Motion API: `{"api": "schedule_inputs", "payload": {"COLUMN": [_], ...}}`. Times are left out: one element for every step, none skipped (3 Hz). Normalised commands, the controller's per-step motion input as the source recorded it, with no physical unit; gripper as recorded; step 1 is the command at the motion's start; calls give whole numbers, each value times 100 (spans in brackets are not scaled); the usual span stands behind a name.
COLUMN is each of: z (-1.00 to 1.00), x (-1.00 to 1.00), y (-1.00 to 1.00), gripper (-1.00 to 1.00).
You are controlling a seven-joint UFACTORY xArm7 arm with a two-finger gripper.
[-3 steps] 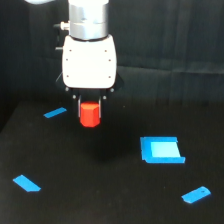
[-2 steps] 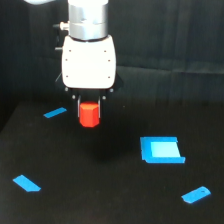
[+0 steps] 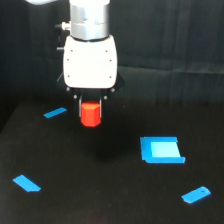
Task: Pick up the red object from the table
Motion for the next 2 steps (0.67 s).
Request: {"api": "schedule_inputs", "payload": {"z": [13, 7], "x": [10, -4], "y": [6, -1], "gripper": [-99, -93]}}
